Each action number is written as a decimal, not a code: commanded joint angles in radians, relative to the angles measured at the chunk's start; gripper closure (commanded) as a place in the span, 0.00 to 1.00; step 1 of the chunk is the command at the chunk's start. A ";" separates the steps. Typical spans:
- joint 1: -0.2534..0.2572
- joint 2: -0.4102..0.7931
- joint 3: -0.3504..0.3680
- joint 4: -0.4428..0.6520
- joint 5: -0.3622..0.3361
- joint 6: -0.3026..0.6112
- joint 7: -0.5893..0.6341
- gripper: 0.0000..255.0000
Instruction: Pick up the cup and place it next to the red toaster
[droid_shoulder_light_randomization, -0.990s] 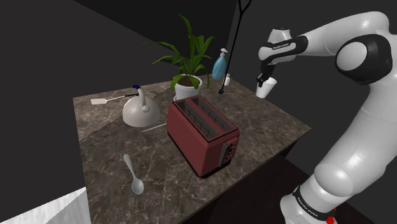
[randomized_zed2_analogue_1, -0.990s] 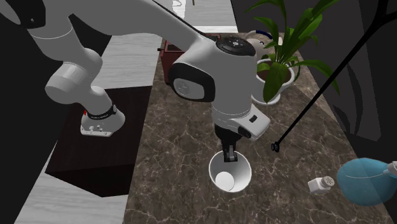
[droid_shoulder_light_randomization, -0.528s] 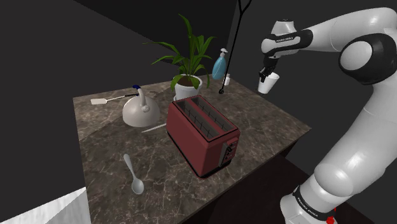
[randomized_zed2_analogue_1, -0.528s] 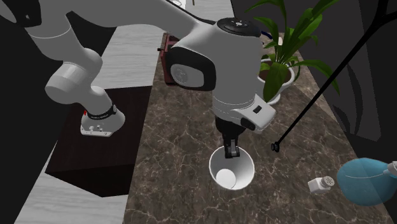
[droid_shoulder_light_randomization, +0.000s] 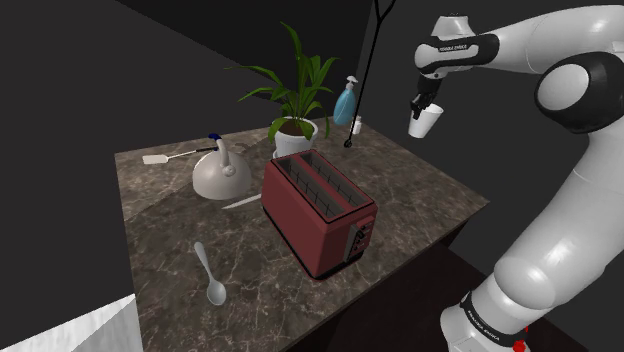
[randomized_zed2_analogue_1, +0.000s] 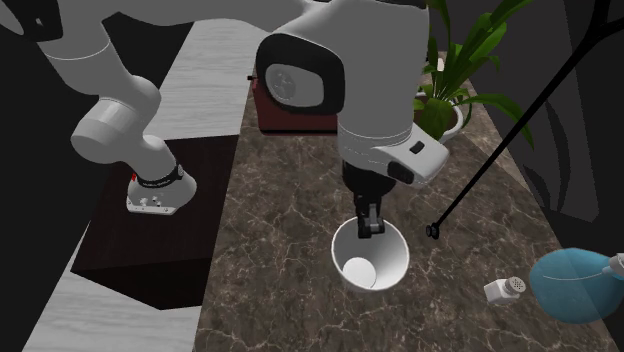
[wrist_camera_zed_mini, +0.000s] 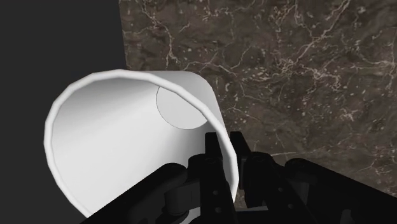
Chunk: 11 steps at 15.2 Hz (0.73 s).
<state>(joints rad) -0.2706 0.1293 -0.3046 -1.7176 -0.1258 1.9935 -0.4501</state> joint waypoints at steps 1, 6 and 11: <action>-0.001 -0.005 -0.001 0.020 0.000 -0.024 -0.005 1.00; -0.001 -0.005 -0.001 0.087 0.003 -0.091 -0.014 1.00; -0.002 0.002 -0.001 0.162 0.008 -0.159 -0.024 1.00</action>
<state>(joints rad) -0.2721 0.1292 -0.3056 -1.5709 -0.1188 1.8481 -0.4716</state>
